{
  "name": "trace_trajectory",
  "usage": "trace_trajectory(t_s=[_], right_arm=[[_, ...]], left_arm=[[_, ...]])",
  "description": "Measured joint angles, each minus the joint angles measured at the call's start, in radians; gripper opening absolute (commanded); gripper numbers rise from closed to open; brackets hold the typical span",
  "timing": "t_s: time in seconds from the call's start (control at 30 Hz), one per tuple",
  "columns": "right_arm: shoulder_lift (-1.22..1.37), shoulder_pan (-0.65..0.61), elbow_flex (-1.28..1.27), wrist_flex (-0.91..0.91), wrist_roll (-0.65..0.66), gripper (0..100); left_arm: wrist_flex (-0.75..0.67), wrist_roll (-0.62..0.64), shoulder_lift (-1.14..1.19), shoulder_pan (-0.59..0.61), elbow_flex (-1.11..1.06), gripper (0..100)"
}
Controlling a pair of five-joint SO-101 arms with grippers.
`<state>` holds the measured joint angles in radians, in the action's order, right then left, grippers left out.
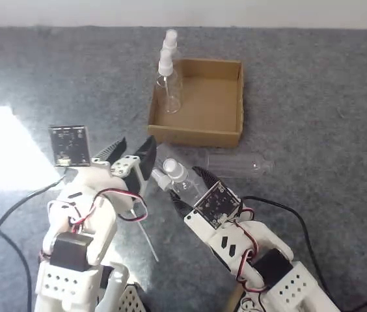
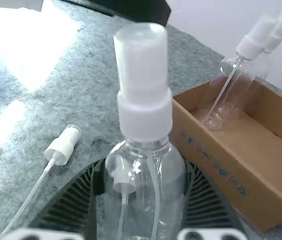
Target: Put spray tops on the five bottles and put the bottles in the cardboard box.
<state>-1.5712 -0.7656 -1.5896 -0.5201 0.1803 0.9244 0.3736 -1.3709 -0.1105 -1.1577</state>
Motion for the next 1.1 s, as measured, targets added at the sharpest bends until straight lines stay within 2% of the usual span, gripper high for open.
trace_trajectory(t_s=[0.4,0.73,1.1], right_arm=[[0.000,0.005,0.000,0.000,-0.002,9.1],[0.000,0.005,0.000,0.000,-0.002,9.0],[0.000,0.005,0.000,0.000,-0.002,8.8]], left_arm=[[0.000,-0.037,0.000,-0.175,-0.035,19],[0.000,-0.087,-0.009,-0.244,-0.044,19],[0.000,-0.087,-0.009,-0.247,-0.044,19]])
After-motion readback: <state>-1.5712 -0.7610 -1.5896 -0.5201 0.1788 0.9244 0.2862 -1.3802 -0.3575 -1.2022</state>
